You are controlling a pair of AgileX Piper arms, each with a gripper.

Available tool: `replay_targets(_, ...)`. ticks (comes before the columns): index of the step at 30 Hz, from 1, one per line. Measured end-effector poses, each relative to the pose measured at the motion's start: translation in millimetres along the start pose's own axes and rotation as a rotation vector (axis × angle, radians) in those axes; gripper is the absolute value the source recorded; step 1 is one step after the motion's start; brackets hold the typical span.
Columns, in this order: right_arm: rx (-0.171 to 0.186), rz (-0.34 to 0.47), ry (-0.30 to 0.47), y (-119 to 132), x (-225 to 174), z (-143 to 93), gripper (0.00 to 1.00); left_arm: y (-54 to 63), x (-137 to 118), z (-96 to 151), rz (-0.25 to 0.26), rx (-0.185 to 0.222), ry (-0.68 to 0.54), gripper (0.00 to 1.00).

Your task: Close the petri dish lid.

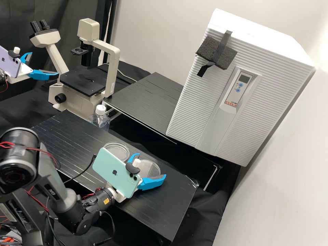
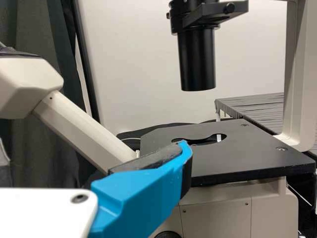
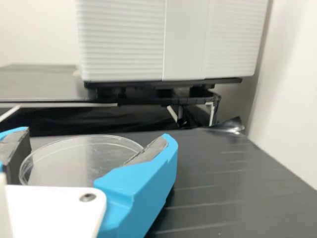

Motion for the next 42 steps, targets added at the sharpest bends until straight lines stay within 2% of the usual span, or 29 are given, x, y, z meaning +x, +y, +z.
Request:
replay_targets(5,0.029,0.038,0.058,6,-4,-13,0.00,0.0,0,0,0.000,0.000,0.000,1.00)
replay_targets(8,0.033,0.038,0.128,6,-8,-26,0.00,0.0,0,0,0.000,0.000,0.000,1.00)
replay_targets(11,0.017,0.007,0.223,2,-11,-42,0.00,0.0,0,0,0.000,0.000,0.000,1.00)
replay_targets(15,0.010,-0.074,0.319,-11,-11,-58,0.00,0.0,0,0,0.000,0.000,0.000,1.00)
replay_targets(18,-0.041,-0.145,0.357,-25,-12,-69,0.00,0.0,0,0,0.000,0.000,0.000,1.00)
replay_targets(20,-0.078,-0.175,0.364,-32,-12,-73,0.00,0.0,0,0,0.000,0.000,0.000,1.00)
replay_targets(24,-0.121,-0.224,0.356,-41,-12,-75,0.00,0.0,0,0,0.000,0.000,0.000,1.00)
replay_targets(29,-0.128,-0.248,0.330,-43,-12,-73,0.00,0.0,0,0,0.000,0.000,0.000,1.00)
replay_targets(38,-0.112,-0.274,0.246,-47,-4,-60,0.00,0.0,0,0,0.000,0.000,0.000,1.00)
replay_targets(42,-0.109,-0.262,0.255,-45,-2,-58,0.00,0.0,0,0,0.000,0.000,0.000,1.00)
